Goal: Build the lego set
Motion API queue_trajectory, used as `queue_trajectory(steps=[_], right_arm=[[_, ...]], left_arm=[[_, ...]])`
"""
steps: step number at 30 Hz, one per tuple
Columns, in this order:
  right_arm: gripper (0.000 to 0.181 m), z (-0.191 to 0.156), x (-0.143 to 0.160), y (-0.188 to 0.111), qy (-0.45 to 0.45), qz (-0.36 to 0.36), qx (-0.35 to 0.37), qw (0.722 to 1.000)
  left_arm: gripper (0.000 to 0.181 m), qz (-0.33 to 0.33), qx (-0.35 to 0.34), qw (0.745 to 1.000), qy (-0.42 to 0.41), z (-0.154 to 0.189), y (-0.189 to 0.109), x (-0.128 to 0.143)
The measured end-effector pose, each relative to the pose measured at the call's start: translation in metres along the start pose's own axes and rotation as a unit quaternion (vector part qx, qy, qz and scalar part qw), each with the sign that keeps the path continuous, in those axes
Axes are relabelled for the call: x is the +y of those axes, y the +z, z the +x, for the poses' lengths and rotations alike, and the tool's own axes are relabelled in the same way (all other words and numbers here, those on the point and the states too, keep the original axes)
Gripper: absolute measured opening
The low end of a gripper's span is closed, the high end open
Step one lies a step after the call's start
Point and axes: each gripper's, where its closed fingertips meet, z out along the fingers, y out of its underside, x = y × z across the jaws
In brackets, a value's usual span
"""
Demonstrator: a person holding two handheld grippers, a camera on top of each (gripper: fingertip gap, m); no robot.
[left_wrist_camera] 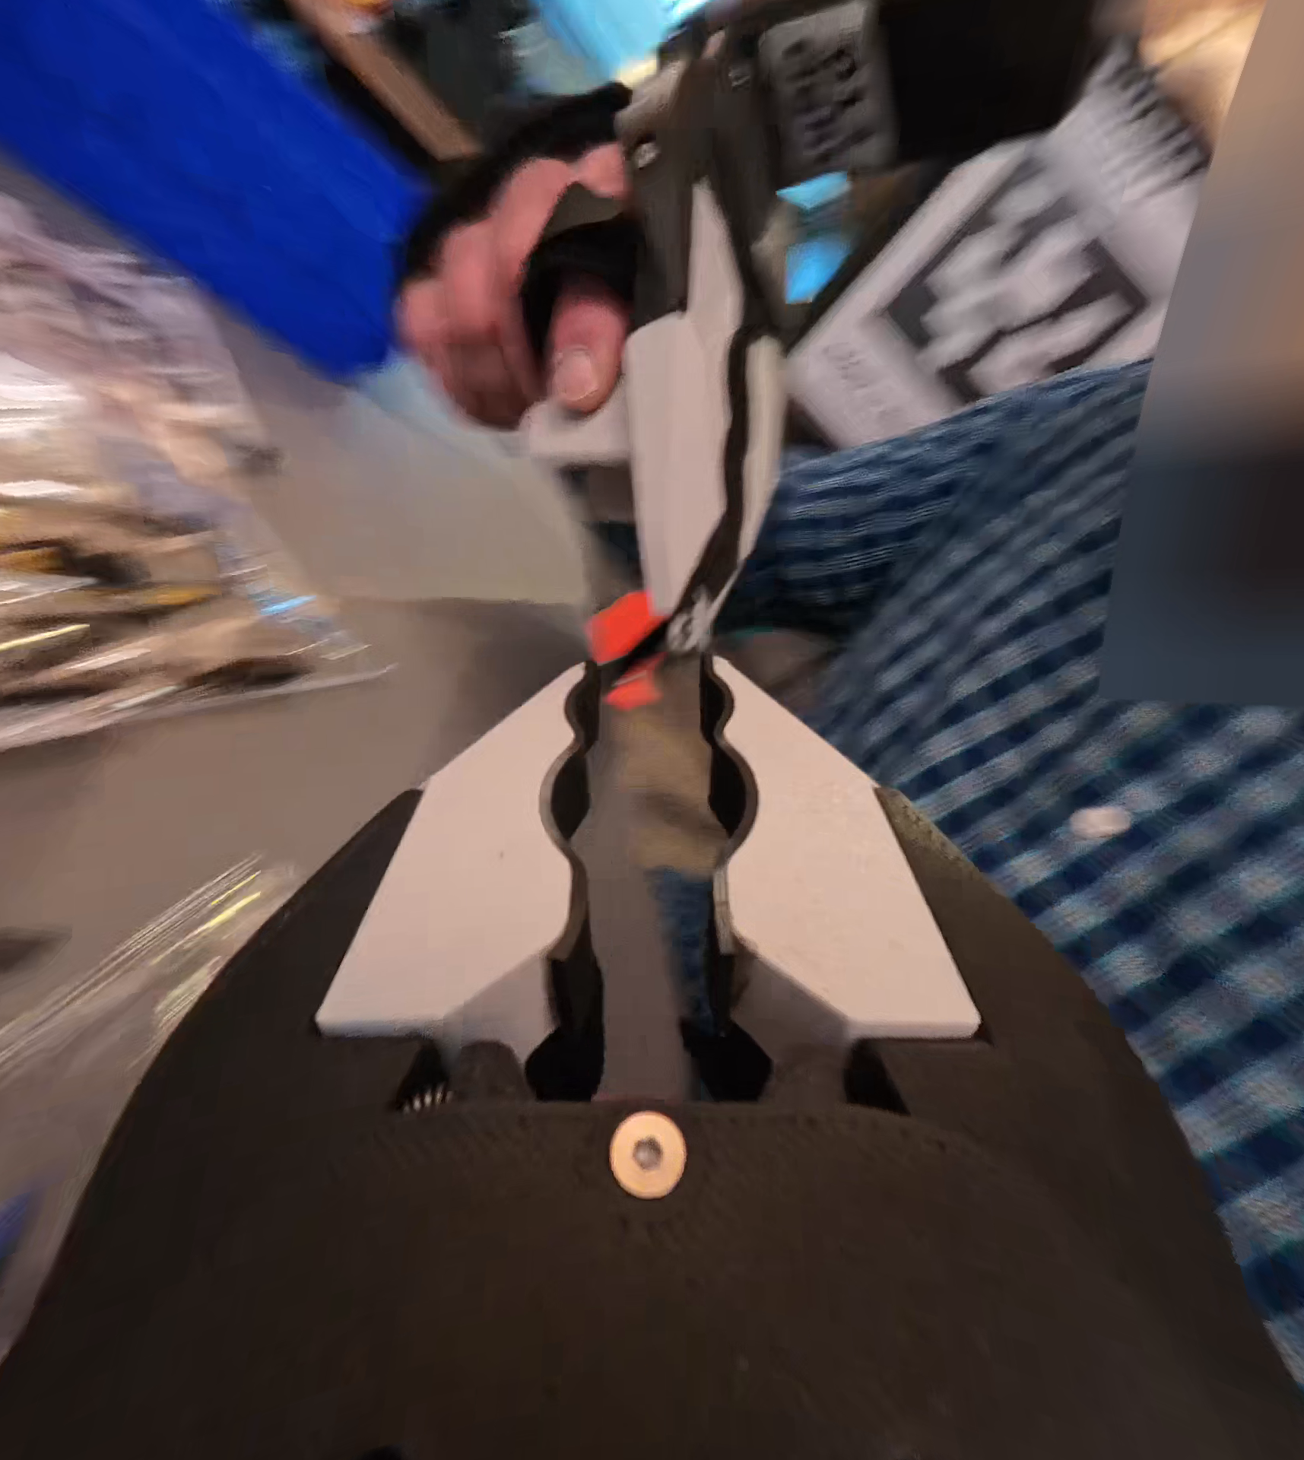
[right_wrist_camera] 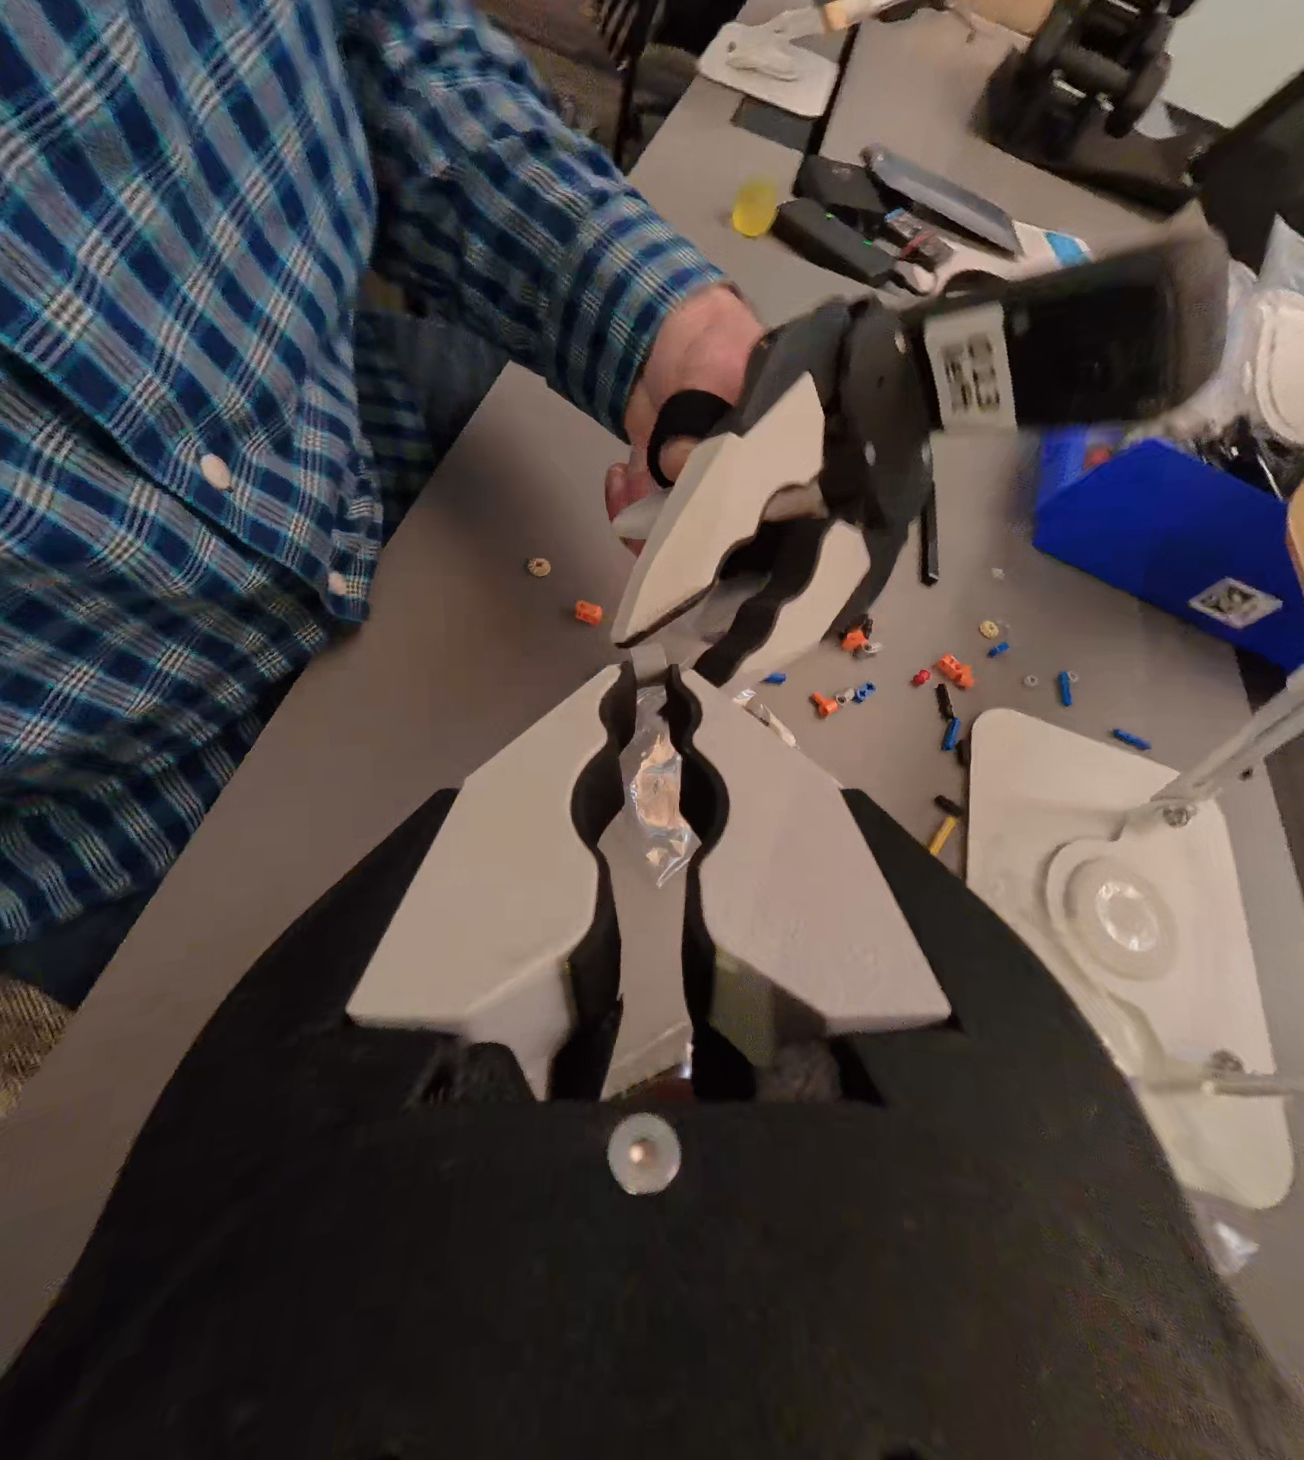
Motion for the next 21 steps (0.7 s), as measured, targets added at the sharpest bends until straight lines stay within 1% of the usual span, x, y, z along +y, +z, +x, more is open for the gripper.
queue_trajectory(steps=[2, 3, 6, 9, 12, 13, 15, 16, 18, 19, 21], right_arm=[[0.005, 0.004, 0.009, -0.001, 0.034, 0.0, 0.022, 0.999], [0.005, 0.004, 0.013, -0.002, 0.053, 0.006, 0.028, 0.998], [0.005, 0.002, 0.024, 0.0, 0.098, 0.021, 0.039, 0.994], [0.006, 0.003, 0.034, 0.004, 0.134, 0.033, 0.061, 0.989], [0.005, 0.006, 0.042, 0.01, 0.162, 0.043, 0.083, 0.982], [0.006, 0.006, 0.045, 0.013, 0.167, 0.041, 0.089, 0.981], [0.006, 0.007, 0.05, 0.018, 0.18, 0.042, 0.101, 0.978], [0.006, 0.008, 0.052, 0.02, 0.186, 0.045, 0.106, 0.976], [0.006, 0.008, 0.054, 0.024, 0.195, 0.052, 0.111, 0.973], [0.006, 0.009, 0.054, 0.026, 0.198, 0.052, 0.114, 0.972], [0.006, 0.011, 0.056, 0.03, 0.198, 0.049, 0.122, 0.971]], left_arm=[[0.03, -0.041, -0.113, 0.991, 0.053, -0.018, -0.025, 0.007], [0.029, -0.053, -0.16, 0.983, 0.075, -0.023, -0.041, 0.008], [0.03, -0.087, -0.288, 0.948, 0.102, -0.033, -0.09, 0.016], [0.031, -0.13, -0.388, 0.905, 0.114, -0.041, -0.123, 0.036], [0.03, -0.184, -0.439, 0.873, 0.107, -0.048, -0.134, 0.069], [0.029, -0.192, -0.455, 0.863, 0.106, -0.051, -0.136, 0.077], [0.026, -0.194, -0.472, 0.854, 0.096, -0.054, -0.137, 0.09], [0.024, -0.183, -0.485, 0.85, 0.093, -0.057, -0.14, 0.092], [0.02, -0.15, -0.493, 0.853, 0.086, -0.06, -0.138, 0.088], [0.019, -0.143, -0.5, 0.85, 0.087, -0.063, -0.137, 0.086], [0.017, -0.146, -0.519, 0.836, 0.102, -0.071, -0.138, 0.081]])
